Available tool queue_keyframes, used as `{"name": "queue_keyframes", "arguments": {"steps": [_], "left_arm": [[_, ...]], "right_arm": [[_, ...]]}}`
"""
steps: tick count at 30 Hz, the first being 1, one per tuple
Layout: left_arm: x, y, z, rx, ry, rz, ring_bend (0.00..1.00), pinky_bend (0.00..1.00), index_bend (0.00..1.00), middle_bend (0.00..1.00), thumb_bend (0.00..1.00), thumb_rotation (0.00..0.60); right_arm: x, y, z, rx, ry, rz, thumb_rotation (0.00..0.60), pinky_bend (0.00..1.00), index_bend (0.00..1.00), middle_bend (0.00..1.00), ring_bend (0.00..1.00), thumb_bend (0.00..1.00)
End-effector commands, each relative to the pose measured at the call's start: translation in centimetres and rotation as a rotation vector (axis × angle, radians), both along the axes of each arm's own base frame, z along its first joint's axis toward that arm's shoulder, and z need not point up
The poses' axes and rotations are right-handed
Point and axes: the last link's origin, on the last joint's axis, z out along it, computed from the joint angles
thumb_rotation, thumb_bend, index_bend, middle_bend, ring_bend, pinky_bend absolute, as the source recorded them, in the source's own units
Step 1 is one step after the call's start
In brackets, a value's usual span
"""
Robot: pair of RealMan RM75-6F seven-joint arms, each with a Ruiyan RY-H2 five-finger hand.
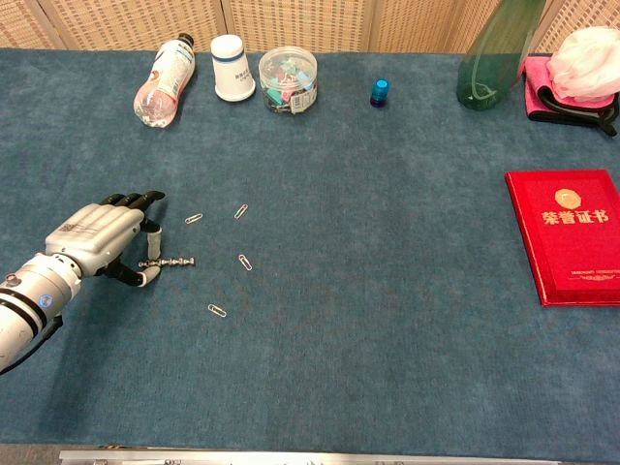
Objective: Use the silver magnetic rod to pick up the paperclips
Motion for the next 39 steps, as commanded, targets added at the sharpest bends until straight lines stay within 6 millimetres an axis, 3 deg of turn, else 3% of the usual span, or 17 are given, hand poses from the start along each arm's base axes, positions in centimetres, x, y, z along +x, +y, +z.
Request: {"name": "queue_keyframes", "arguments": {"steps": [1, 14, 39], "left_arm": [[0.0, 0.0, 0.0, 0.0, 0.0, 0.002, 0.0, 0.05, 0.53, 0.0, 0.32, 0.6], [0.2, -0.2, 0.3, 0.001, 0.001, -0.007, 0.0, 0.05, 0.55, 0.0, 0.32, 0.6], [2.4, -1.0, 2.7, 0.012, 0.084, -0.087, 0.0, 0.05, 0.55, 0.0, 0.32, 0.6]], "right_arm": [[0.0, 0.0, 0.0, 0.001, 0.0, -0.001, 0.6, 0.29, 0.27, 0.22, 0.16, 0.14], [0.0, 0.0, 0.0, -0.001, -0.001, -0.001, 0.6, 0.29, 0.27, 0.22, 0.16, 0.14], [0.1, 0.4, 0.4, -0.012, -0.009, 0.013, 0.6, 0.29, 0.27, 0.22, 0.16, 0.14]]}}
